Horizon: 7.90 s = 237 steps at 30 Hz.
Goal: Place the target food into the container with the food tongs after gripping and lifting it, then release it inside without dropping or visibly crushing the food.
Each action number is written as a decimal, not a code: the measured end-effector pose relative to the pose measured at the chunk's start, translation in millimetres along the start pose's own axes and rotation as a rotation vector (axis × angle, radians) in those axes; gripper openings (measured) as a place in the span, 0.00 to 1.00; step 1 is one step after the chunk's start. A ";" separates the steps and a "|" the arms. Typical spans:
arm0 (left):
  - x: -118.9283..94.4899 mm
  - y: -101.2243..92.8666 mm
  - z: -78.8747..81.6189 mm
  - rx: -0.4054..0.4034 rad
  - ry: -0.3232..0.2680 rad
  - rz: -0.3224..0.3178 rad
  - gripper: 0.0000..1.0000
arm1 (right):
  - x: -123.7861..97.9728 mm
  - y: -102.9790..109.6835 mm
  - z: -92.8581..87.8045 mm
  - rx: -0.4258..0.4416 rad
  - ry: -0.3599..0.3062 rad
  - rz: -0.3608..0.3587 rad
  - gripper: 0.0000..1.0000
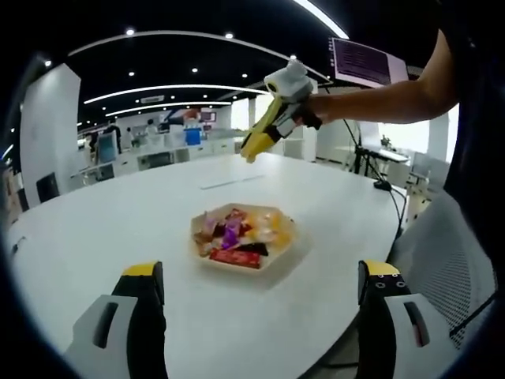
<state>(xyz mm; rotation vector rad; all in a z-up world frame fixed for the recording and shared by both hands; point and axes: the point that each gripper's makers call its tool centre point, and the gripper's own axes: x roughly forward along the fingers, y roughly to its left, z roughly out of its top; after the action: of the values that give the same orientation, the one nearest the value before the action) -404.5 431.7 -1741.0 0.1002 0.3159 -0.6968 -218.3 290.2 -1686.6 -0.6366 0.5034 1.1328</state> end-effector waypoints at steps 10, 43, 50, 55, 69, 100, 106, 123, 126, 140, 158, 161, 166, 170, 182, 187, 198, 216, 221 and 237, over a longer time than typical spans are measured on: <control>0.1 -2.4 1.2 -0.027 -0.011 -0.021 0.99 | -29.0 2.9 -8.6 0.009 -0.059 -0.024 0.29; 3.7 -8.5 -6.5 0.040 0.042 -0.035 0.99 | -40.4 17.1 -64.9 0.075 -0.142 -0.032 0.29; 3.9 -7.2 -7.0 0.036 0.044 -0.031 0.99 | -26.9 19.2 -84.9 0.104 -0.132 -0.022 0.29; 4.3 -4.2 -7.0 0.029 0.042 -0.021 0.99 | -14.5 24.9 -100.1 0.125 -0.122 -0.005 0.29; 4.6 -4.3 -10.2 0.027 0.062 -0.020 0.99 | 20.6 42.7 -133.6 0.186 -0.078 0.041 0.29; 3.0 0.2 -10.5 0.016 0.060 0.000 0.99 | 43.0 59.5 -151.7 0.136 0.043 0.026 0.16; 2.8 1.6 -10.4 0.021 0.059 0.006 0.99 | 38.4 57.4 -153.3 0.122 0.062 0.026 0.17; 2.7 3.5 -9.2 0.018 0.049 0.011 0.99 | 14.9 42.1 -139.9 0.103 0.085 0.025 0.18; 2.8 2.9 -7.7 0.018 0.046 0.012 0.99 | 8.8 39.3 -131.5 0.093 0.085 0.024 0.18; 2.0 4.6 -5.9 0.018 0.039 0.021 0.99 | -28.8 14.6 -75.1 0.065 0.051 -0.005 0.19; 2.2 4.7 -7.0 0.019 0.041 0.020 0.99 | -42.5 8.9 -55.0 0.040 0.037 -0.024 0.19; 2.2 4.2 -6.7 0.023 0.043 0.020 0.99 | -41.4 10.3 -51.2 0.039 0.030 -0.018 0.19; 1.8 5.2 -5.4 0.016 0.036 0.023 0.98 | -35.2 14.6 -40.3 0.028 0.019 -0.009 0.19; 1.7 5.4 -4.8 0.018 0.033 0.025 0.98 | -27.8 19.4 -28.4 0.016 0.009 0.005 0.19; 0.3 6.3 -3.1 0.019 0.024 0.032 0.97 | -6.2 38.4 4.7 -0.014 -0.020 0.051 0.19; 0.1 6.1 -2.9 0.020 0.023 0.033 0.97 | 3.8 46.6 19.7 -0.026 -0.035 0.069 0.19; -0.8 8.4 -2.9 0.015 0.019 0.041 0.97 | 15.4 54.0 33.3 -0.034 -0.050 0.093 0.20; -0.2 7.1 -2.7 0.016 0.021 0.036 0.97 | 10.9 52.5 35.7 -0.034 -0.092 0.086 0.22; -0.3 7.1 -3.2 0.016 0.022 0.034 0.97 | 8.4 52.7 34.5 -0.027 -0.111 0.081 0.23; 1.6 3.6 -7.3 0.019 0.045 0.018 0.98 | -27.7 46.3 48.1 0.001 -0.343 0.026 0.25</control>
<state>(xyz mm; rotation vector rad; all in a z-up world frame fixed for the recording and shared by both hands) -402.9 435.0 -1748.5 0.1372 0.3506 -0.6801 -268.9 318.2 -1643.3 -0.4232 0.2186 1.2363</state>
